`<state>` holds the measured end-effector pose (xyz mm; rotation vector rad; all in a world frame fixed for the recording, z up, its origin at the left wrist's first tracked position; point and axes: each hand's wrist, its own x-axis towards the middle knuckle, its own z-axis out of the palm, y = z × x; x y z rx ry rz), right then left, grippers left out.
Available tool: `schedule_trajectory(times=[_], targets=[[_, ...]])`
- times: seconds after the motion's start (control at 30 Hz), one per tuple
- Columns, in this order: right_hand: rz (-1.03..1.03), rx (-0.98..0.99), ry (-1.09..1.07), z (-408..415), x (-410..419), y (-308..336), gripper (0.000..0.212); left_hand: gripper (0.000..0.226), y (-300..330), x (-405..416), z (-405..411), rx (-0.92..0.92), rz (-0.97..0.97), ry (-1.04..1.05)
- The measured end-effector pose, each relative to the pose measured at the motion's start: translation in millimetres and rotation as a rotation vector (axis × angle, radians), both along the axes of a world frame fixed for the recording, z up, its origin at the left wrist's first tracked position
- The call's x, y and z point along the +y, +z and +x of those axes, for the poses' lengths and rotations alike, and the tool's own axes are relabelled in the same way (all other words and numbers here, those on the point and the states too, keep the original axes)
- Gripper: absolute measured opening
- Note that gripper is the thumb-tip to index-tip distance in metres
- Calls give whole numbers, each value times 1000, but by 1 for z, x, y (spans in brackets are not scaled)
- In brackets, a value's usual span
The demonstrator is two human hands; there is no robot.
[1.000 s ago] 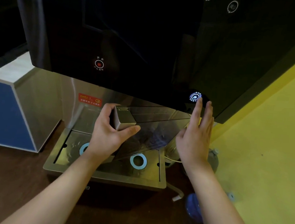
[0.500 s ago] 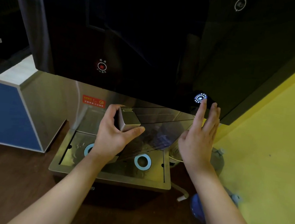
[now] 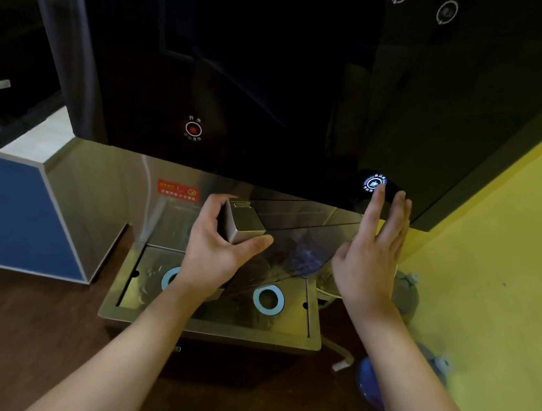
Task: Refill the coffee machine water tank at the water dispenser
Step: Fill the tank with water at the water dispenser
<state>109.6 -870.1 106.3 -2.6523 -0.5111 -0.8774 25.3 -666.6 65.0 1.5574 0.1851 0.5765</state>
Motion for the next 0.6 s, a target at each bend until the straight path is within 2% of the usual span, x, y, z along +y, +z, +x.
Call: schedule_trajectory(times=[0.6], targets=[[32, -32, 15, 4, 0, -1, 94, 70, -4, -2, 3, 4, -15, 3]])
